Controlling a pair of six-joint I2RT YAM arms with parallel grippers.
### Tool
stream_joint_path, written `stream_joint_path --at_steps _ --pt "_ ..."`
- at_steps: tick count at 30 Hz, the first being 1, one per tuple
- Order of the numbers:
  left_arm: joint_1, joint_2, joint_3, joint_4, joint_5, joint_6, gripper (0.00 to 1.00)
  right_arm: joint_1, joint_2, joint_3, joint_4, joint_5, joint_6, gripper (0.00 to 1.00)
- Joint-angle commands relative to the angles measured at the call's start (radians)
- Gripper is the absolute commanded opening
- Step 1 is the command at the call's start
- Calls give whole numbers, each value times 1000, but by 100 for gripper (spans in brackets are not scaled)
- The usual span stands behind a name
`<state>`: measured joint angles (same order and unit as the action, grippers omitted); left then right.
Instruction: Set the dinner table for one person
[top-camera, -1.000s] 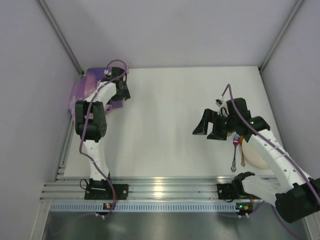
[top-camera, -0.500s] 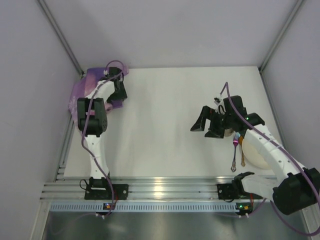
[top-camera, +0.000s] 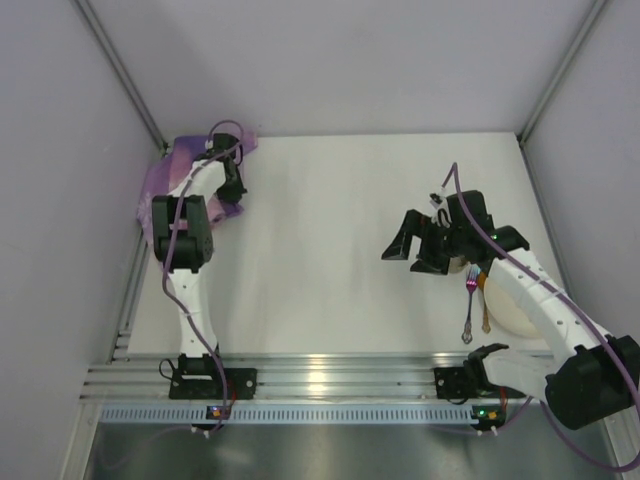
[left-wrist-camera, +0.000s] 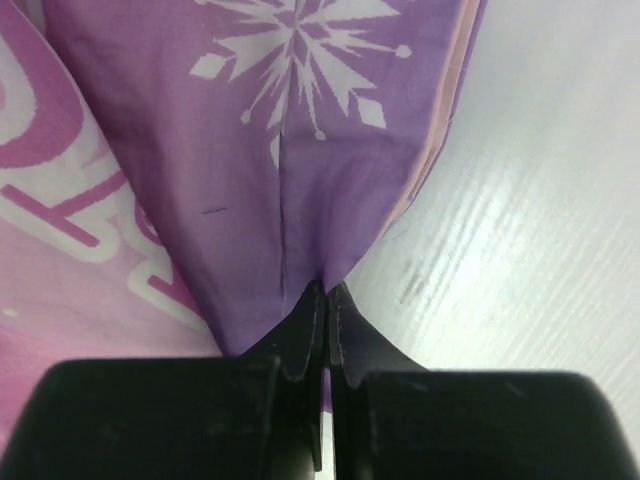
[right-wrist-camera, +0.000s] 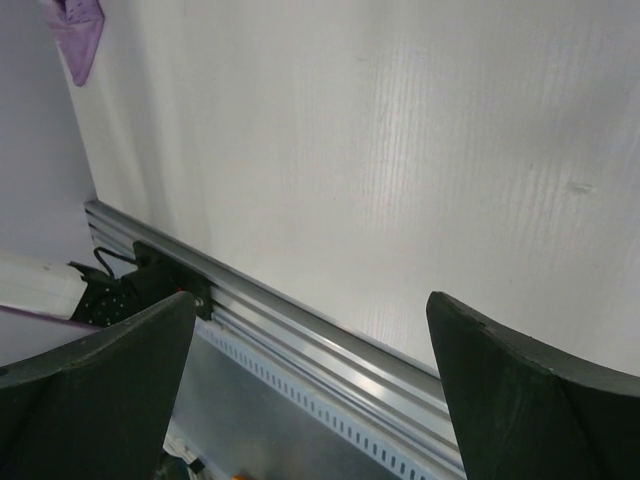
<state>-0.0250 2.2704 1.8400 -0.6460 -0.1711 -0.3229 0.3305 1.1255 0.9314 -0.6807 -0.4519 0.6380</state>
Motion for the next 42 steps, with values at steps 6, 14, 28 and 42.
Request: stream_joint_path --at_steps 6,14,28,42 --pt "-209 -193 -7 -67 21 27 0 -7 -9 99 -8 50 -47 100" --pt "-386 -310 -90 -121 54 -137 0 -5 -12 179 -173 157 -101 100" --pt "-846 -227 -52 -138 12 -326 0 -8 -128 144 -345 240 -150 100" --pt "-1061 -115 65 -133 47 -424 2 -7 -179 159 -425 280 -184 100"
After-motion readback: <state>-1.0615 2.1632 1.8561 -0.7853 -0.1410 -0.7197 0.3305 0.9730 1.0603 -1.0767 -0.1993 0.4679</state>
